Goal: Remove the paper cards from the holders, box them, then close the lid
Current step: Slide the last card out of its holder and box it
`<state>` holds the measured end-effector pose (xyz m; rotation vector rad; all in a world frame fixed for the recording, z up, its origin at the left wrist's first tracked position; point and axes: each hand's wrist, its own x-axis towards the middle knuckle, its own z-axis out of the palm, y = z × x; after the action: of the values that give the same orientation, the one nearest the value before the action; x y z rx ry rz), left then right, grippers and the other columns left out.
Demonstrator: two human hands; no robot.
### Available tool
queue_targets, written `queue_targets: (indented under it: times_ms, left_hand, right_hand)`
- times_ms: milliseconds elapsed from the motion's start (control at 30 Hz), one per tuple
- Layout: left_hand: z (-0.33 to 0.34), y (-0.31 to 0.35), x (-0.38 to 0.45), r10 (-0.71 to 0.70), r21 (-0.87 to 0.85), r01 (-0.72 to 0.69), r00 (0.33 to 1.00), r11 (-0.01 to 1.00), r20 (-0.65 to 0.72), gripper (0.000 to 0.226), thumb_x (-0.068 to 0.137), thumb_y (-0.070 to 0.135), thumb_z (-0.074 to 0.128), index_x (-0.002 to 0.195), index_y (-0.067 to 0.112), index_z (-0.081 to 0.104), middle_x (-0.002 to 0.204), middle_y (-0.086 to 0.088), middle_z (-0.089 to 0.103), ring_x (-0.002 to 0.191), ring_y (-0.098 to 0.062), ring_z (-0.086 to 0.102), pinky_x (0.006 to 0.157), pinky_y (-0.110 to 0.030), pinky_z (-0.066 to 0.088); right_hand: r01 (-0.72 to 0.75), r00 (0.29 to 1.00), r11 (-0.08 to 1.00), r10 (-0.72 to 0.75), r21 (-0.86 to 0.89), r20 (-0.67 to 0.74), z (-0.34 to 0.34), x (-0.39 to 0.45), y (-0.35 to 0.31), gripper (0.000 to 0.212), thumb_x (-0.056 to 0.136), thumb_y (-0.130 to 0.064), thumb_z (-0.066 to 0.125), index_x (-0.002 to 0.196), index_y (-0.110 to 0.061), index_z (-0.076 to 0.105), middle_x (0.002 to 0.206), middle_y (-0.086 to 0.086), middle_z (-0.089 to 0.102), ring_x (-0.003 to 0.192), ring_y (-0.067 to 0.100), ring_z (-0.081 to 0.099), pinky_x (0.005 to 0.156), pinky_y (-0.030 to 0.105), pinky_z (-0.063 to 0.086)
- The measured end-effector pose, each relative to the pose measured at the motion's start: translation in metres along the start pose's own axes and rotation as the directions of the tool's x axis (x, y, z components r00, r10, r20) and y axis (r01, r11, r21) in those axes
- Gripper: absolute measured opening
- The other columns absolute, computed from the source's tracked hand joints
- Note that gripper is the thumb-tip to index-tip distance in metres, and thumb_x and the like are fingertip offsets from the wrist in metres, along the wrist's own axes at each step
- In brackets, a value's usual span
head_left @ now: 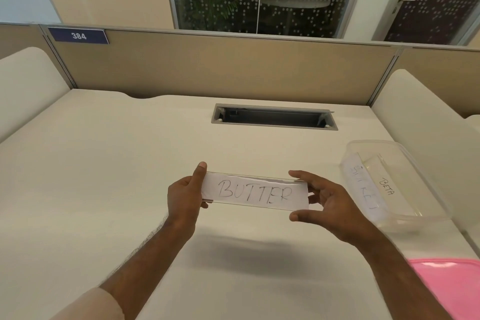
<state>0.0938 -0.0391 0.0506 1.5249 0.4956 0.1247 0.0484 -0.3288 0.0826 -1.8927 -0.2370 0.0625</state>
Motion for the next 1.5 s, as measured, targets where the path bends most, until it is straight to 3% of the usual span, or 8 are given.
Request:
queue_targets:
  times_ms: [267, 400, 533, 600, 700, 900, 1200, 1500]
  left_hand:
    - [0.011, -0.007, 0.000, 0.043, 0.007, -0.044, 0.991, 0.999, 0.127, 0.046, 0.089, 0.058, 0.057, 0.068, 0.022, 0.077, 0.066, 0.002, 0.074, 0.054, -0.010, 0.065, 0.050, -0.024, 0.054]
    - [0.018, -0.017, -0.002, 0.089, 0.052, -0.111, 0.944, 0.992, 0.319, 0.058, 0.084, 0.071, 0.035, 0.096, 0.032, 0.076, 0.095, 0.004, 0.077, 0.085, -0.010, 0.070, 0.072, -0.022, 0.050]
    - [0.034, -0.040, -0.001, 0.146, 0.090, -0.176, 0.952, 0.980, 0.269, 0.052, 0.086, 0.061, 0.037, 0.119, 0.033, 0.066, 0.112, 0.007, 0.071, 0.112, -0.015, 0.061, 0.098, -0.032, 0.045]
    - [0.043, -0.053, -0.002, 0.228, 0.258, -0.301, 0.933, 0.918, 0.277, 0.046, 0.093, 0.047, 0.037, 0.129, 0.029, 0.060, 0.127, 0.008, 0.066, 0.125, -0.013, 0.054, 0.107, -0.031, 0.038]
    - [0.064, -0.070, -0.003, 0.327, 0.515, -0.501, 0.859, 0.696, 0.393, 0.045, 0.100, 0.029, 0.041, 0.143, 0.016, 0.049, 0.149, 0.000, 0.049, 0.140, -0.017, 0.039, 0.114, -0.026, 0.024]
    - [0.128, -0.084, -0.014, 0.357, 0.602, -0.704, 0.710, 0.378, 0.607, 0.059, 0.101, 0.035, 0.037, 0.155, 0.015, 0.025, 0.164, -0.001, 0.022, 0.153, -0.019, 0.009, 0.123, -0.034, 0.009]
    - [0.176, -0.122, -0.014, 0.190, 0.687, -0.690, 0.723, 0.228, 0.664, 0.074, 0.100, 0.056, 0.022, 0.158, 0.011, 0.009, 0.167, -0.001, 0.001, 0.153, -0.017, -0.005, 0.122, -0.032, -0.004]
    - [0.178, -0.132, -0.008, 0.216, 0.712, -0.683, 0.728, 0.161, 0.650, 0.081, 0.095, 0.064, 0.016, 0.158, 0.014, 0.009, 0.167, 0.002, 0.003, 0.153, -0.013, -0.003, 0.121, -0.030, -0.004]
  right_hand:
    - [0.041, 0.998, 0.997, -0.043, -0.058, -0.039, -0.010, -0.005, 0.009, 0.068, 0.056, -0.039, 0.091, 0.117, -0.039, 0.062, 0.116, -0.011, 0.068, 0.106, 0.014, 0.063, 0.089, 0.023, 0.052]
    - [0.044, 0.996, 0.996, -0.050, -0.078, -0.076, -0.023, -0.011, 0.015, 0.066, 0.056, -0.035, 0.091, 0.116, -0.038, 0.064, 0.116, -0.013, 0.068, 0.105, 0.013, 0.064, 0.089, 0.024, 0.052]
    - [0.029, 0.989, 0.994, -0.043, -0.102, -0.138, -0.040, -0.018, 0.023, 0.066, 0.054, -0.035, 0.091, 0.114, -0.040, 0.065, 0.115, -0.014, 0.068, 0.102, 0.011, 0.065, 0.088, 0.025, 0.053]
    - [0.032, 0.977, 0.993, -0.055, -0.112, -0.208, -0.051, -0.023, 0.026, 0.065, 0.051, -0.039, 0.090, 0.112, -0.041, 0.066, 0.113, -0.016, 0.069, 0.100, 0.009, 0.065, 0.085, 0.019, 0.053]
    - [0.017, 0.944, 0.989, -0.065, -0.150, -0.323, -0.073, -0.031, 0.030, 0.066, 0.049, -0.042, 0.090, 0.111, -0.041, 0.067, 0.109, -0.018, 0.069, 0.095, 0.010, 0.066, 0.082, 0.019, 0.053]
    - [-0.022, 0.866, 0.971, -0.101, -0.238, -0.490, -0.125, -0.049, 0.037, 0.066, 0.052, -0.043, 0.088, 0.114, -0.036, 0.065, 0.108, -0.020, 0.069, 0.092, 0.016, 0.066, 0.082, 0.024, 0.054]
    - [-0.183, 0.688, 0.883, -0.199, -0.433, -0.697, -0.182, -0.068, 0.046, 0.064, 0.060, -0.027, 0.091, 0.118, -0.025, 0.064, 0.100, -0.005, 0.068, 0.077, 0.014, 0.057, 0.069, 0.028, 0.052]
    - [-0.388, 0.681, 0.730, -0.185, -0.563, -0.709, -0.185, -0.064, 0.072, 0.066, 0.064, -0.027, 0.086, 0.123, -0.014, 0.059, 0.106, 0.009, 0.066, 0.091, 0.031, 0.063, 0.076, 0.041, 0.053]
